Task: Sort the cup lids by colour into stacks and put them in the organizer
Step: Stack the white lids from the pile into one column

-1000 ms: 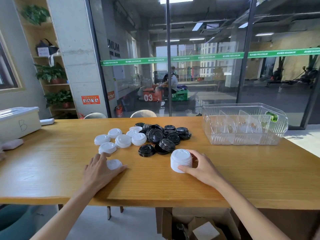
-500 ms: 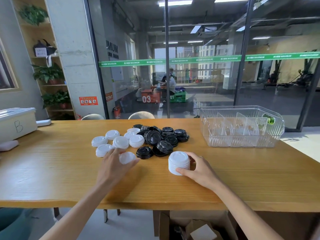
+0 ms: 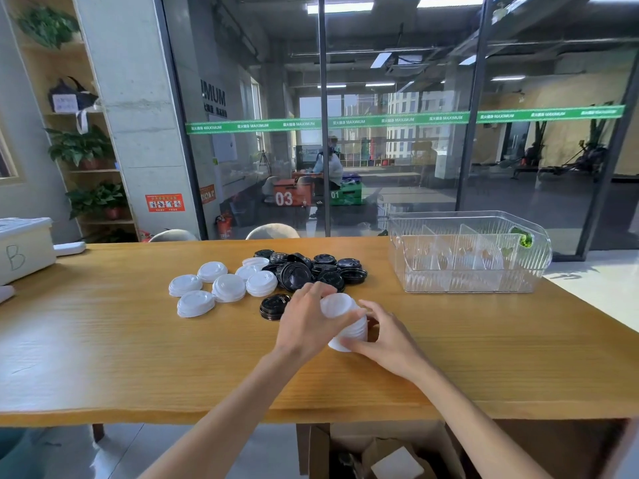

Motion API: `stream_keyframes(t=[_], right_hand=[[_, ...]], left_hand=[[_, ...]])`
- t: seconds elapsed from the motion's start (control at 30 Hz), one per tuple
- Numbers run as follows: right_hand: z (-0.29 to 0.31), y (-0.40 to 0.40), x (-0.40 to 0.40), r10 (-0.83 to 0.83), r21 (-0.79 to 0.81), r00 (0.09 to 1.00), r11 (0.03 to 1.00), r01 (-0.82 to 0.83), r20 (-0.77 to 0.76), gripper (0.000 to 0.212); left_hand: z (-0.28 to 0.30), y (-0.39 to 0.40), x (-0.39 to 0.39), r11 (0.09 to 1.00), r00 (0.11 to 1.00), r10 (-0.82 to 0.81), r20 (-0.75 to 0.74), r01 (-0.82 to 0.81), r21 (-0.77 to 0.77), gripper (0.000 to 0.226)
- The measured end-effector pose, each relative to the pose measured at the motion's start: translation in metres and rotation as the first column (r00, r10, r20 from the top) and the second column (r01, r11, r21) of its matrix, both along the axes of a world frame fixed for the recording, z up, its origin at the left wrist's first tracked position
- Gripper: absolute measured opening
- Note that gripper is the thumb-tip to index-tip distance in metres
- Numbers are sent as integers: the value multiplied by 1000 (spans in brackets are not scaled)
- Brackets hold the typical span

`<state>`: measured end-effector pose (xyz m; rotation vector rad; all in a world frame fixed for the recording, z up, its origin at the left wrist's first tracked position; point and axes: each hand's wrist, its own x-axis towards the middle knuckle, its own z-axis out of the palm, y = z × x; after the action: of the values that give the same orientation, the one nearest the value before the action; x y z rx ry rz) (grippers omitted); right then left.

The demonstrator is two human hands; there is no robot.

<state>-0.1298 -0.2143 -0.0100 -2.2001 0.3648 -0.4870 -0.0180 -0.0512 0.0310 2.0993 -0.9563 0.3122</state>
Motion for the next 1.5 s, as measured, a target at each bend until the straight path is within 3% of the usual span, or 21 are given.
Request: stream_keyframes(t=[0.2,0.33,0.43,0.6,0.77,0.97,1.1,1.2,1.3,1.5], right_hand=[[0,-2,0,4,91,1000,996,-5,11,129],[0,-3,-1,22,123,999,992,-25,30,133],[1,-4,-2,27,118,999,993,-31,36,126],[4,-2,-5,55,70,997,996,-58,53,90],[2,-4,-3,40,59,998,997,-43,50,70],[3,-1,-4,37,45,997,998,-41,70,92],[3,-2,-5,48,-4,995,999,-48,85,71],[2,-3,-4,46,-29,997,999,-44,70,76],[1,-3,-3,34,-33,998,999,-33,43,78],[10,-2,-4,79,200,996,976,-85,37,54]], left_hand=[[-10,-21,-2,998,999,-9,-35,11,55,86],[-17,-26,-1,999,999,-2,-47,4,45,85],[-18,-30,-2,999,999,3,-46,-1,35,87],[-21,-33,-1,1000,1000,-7,-21,7,23,82],[-23,-36,2,1000,999,-7,-34,8,30,85],[-28,-35,-2,999,991,-33,-127,30,-30,92],[-29,-27,0,993,976,-103,-191,89,-83,76],[-26,-14,6,966,917,-221,-334,158,-205,56],[-24,-4,13,970,900,-211,-380,144,-197,38],[-29,0,16,976,907,-189,-375,131,-175,29]])
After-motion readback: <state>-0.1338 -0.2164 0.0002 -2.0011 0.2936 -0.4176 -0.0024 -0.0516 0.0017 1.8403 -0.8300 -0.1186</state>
